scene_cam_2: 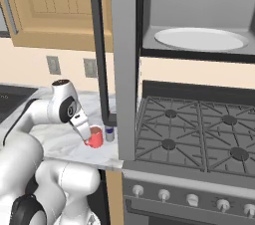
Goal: Place the microwavable item in the microwave. Then, close the microwave door and press the start button.
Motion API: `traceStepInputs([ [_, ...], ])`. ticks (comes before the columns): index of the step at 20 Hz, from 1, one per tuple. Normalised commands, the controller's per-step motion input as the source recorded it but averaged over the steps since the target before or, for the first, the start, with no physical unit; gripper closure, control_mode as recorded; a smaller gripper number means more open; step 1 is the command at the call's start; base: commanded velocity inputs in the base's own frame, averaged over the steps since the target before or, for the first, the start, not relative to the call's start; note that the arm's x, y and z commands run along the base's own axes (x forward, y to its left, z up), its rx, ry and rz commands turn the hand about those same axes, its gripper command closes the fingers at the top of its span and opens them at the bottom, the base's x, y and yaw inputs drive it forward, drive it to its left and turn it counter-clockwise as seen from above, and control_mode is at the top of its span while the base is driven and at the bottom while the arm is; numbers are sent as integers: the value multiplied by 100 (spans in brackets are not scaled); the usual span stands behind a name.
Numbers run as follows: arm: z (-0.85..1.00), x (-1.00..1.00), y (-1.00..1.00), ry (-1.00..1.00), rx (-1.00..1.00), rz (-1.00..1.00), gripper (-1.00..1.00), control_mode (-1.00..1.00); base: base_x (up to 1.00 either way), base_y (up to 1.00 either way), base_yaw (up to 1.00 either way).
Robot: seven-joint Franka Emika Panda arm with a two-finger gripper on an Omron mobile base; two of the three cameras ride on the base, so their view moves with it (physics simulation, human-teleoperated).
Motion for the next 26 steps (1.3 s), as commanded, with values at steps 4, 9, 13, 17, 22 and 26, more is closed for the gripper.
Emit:
traceStepInputs([
  [4,-15,8,0,0,0,0,-100,-100,0,0,0],
  [9,-10,4,0,0,0,0,-100,-100,0,0,0],
  [13,-7,3,0,0,0,0,-100,-100,0,0,0],
  [17,-14,18,0,0,0,0,-100,-100,0,0,0],
  [22,-22,33,0,0,0,0,-100,-100,0,0,0],
  [26,-24,30,0,0,0,0,-100,-100,0,0,0],
])
